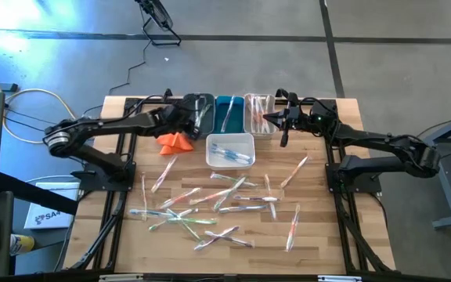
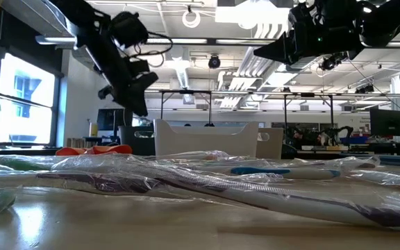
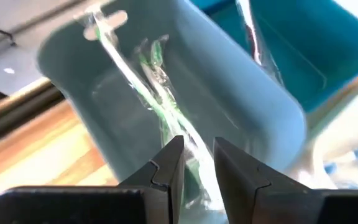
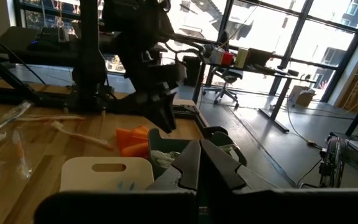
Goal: Pick & Place Toothbrushes
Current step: Put the orange toothbrush into the gray bin
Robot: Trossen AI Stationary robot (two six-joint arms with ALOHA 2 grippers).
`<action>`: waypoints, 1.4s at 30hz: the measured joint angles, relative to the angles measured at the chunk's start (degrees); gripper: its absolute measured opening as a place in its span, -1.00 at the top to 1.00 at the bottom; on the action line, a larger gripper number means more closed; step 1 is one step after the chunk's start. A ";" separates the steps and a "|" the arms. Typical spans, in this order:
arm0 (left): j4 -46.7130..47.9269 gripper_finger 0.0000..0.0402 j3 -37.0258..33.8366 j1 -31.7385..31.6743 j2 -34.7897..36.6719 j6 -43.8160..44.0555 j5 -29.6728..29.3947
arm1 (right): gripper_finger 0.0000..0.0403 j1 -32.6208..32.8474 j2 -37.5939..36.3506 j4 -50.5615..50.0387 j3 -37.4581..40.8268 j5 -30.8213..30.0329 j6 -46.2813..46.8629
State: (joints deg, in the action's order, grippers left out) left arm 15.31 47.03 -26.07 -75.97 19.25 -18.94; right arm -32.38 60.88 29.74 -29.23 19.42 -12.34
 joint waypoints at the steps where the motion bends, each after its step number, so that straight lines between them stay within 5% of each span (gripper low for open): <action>1: 0.73 0.58 0.00 1.19 1.24 -0.10 -1.41 | 0.99 0.01 -0.01 -0.06 0.00 0.00 0.00; 7: 1.30 0.58 -1.82 8.81 7.69 -6.40 -5.62 | 0.99 0.02 -0.02 -1.32 0.00 0.00 0.00; 22: 6.35 0.58 -6.46 24.10 16.08 0.98 -1.33 | 0.99 0.01 -0.02 -1.74 0.00 0.02 0.02; 42: 3.34 0.58 -6.45 25.73 15.68 0.57 -1.03 | 0.99 0.00 -0.02 -1.80 0.00 0.02 0.02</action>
State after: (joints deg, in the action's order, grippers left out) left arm 18.66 40.58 -0.34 -60.29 19.81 -19.97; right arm -32.38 60.86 27.93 -29.23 19.44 -12.32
